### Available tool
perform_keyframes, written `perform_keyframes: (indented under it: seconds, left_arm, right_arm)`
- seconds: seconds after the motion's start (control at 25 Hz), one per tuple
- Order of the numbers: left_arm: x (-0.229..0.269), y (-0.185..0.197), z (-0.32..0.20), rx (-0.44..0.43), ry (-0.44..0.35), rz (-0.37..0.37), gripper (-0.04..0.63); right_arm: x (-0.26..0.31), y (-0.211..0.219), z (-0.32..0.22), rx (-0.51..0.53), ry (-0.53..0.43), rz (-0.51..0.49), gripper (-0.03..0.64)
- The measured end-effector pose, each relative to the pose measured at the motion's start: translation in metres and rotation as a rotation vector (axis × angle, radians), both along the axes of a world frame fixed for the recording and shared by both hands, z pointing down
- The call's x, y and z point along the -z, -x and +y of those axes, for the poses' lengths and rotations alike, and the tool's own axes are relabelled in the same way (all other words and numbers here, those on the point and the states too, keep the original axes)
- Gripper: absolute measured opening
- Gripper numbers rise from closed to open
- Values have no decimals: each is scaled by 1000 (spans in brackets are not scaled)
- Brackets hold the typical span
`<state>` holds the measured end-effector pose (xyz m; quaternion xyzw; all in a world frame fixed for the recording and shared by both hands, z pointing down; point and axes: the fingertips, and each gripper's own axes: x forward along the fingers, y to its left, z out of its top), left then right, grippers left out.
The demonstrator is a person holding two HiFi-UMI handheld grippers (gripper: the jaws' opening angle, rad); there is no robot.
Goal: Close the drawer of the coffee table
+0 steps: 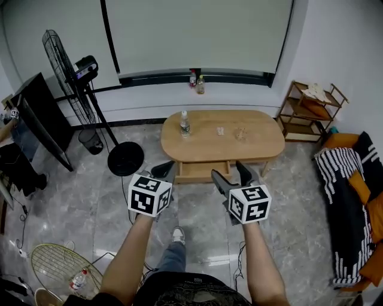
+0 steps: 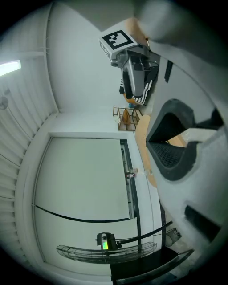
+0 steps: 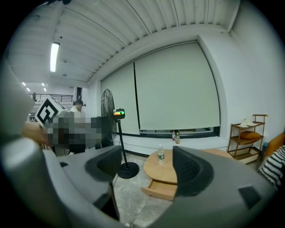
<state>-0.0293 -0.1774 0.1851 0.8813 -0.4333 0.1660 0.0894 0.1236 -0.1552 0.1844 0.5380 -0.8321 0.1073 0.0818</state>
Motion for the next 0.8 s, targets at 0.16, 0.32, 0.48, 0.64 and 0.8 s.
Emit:
perform_keyframes:
  seconds: [0.16,0.32,0.48,0.64,0.8]
  left_arm:
    - [1,0,-54,-26,8,6,2]
    - [1,2,-99,-47,20,12,2]
    - [-3,0,-132,-71,34,15,2]
    - [-12,2,-159,-87,54,16,2]
    - [-18,1,-179,-109,66,16,2]
  right_arm:
    - [3,4,-51,-20,2,-3,354]
    - [4,10,-93,-33,8,2,360]
    - [3,12,-126,-47,18,3,364]
    - [-5,16,-149,-59,36,-3,364]
    - [-12,17,-167,-75,47,-2,364]
